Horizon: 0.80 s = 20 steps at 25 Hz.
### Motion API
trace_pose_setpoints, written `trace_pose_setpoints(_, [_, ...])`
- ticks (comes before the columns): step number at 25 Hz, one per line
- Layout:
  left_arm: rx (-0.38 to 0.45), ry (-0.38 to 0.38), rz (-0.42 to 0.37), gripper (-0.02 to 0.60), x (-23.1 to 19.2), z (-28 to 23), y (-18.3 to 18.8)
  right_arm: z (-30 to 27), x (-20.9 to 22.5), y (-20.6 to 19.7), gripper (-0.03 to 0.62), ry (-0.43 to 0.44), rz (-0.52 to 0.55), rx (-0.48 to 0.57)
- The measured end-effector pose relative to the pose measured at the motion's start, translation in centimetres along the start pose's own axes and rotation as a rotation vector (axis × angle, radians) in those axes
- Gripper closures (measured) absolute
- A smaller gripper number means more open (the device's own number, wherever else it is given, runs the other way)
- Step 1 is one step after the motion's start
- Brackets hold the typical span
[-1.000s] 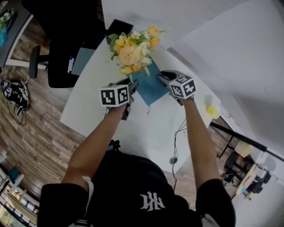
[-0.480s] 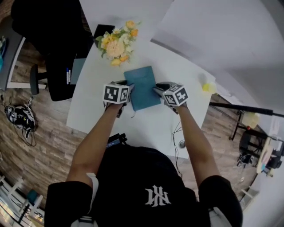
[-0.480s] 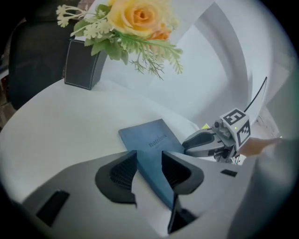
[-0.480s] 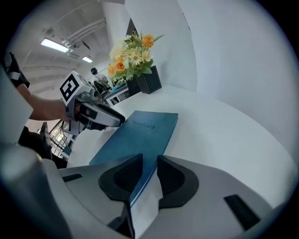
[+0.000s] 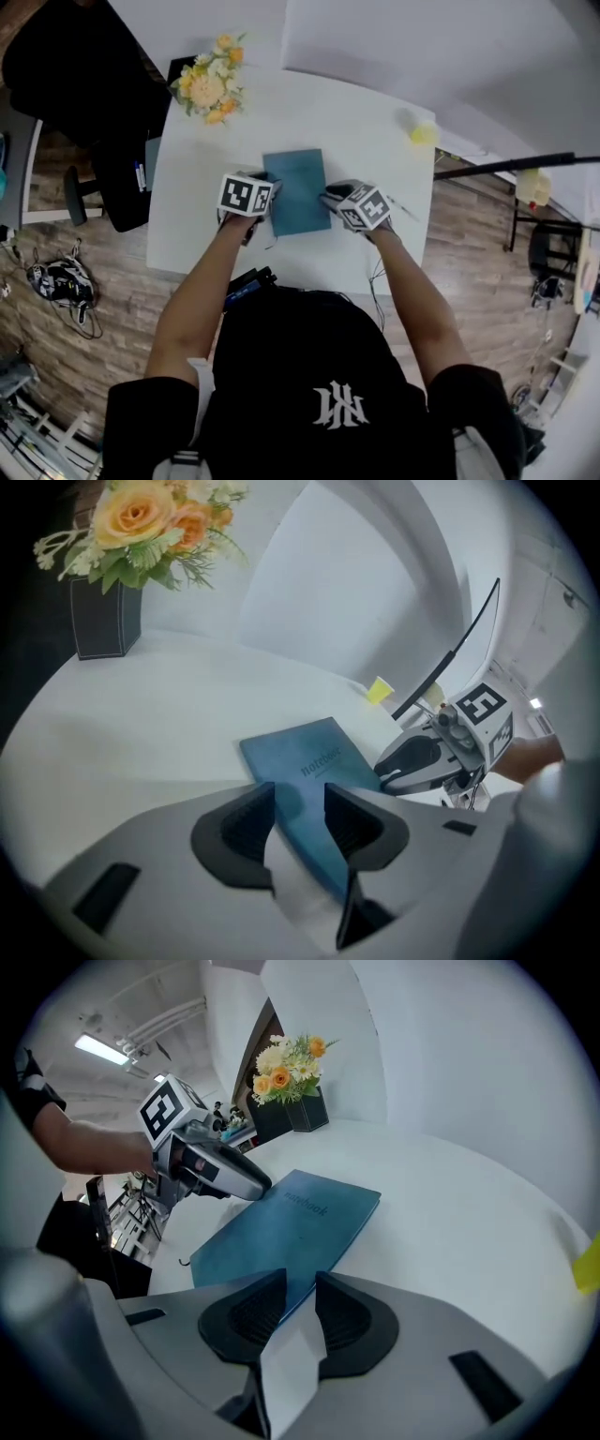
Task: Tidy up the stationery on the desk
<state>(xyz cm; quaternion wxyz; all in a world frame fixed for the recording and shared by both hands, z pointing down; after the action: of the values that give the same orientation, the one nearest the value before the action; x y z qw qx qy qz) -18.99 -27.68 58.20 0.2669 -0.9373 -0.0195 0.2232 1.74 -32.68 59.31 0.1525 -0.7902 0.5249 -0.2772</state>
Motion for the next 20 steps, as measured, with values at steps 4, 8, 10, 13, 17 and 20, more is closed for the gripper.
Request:
trace_pose_setpoints(4, [-0.043, -0.007, -0.070, 0.419, 1.6, 0.0, -1.2, 0.7, -1.5, -1.9, 0.477, -0.005, -0.021, 0.008])
trace_pose_setpoints(8, [-0.066, -0.012, -0.103, 0.419, 2.9, 0.3, -2.6, 1.3, -2.9, -3.6, 0.477, -0.014, -0.035, 0.008])
trace_pose_setpoints(10, [-0.077, -0.017, -0.113, 0.419, 3.5, 0.4, -3.3, 1.5, -3.7, -4.5, 0.477, -0.016, -0.043, 0.009])
trace_pose_setpoints(13, [-0.091, -0.018, -0.141, 0.419, 4.2, 0.5, -4.2, 1.8, -4.9, -5.7, 0.477, -0.020, -0.048, 0.015])
trace_pose_setpoints(17, [-0.108, -0.010, -0.186, 0.417, 5.6, 0.7, -5.5, 2.5, -6.8, -7.2, 0.476, -0.020, -0.046, 0.019])
trace_pose_setpoints(20, [-0.106, -0.006, -0.207, 0.417, 6.4, 0.8, -6.6, 2.9, -8.3, -8.6, 0.476, -0.014, -0.051, 0.031])
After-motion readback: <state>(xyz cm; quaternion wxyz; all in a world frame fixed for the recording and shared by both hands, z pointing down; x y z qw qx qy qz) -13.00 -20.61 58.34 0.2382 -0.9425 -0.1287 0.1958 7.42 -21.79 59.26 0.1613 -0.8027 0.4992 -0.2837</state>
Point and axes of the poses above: the fingertips, and each gripper's own axes: z backward along the fingers, x to its right, y out of its top, the point moved 8 cm from there along z, backward along the fingers, and after that the axes turned 1 degree about y, right-handed, at the moved point
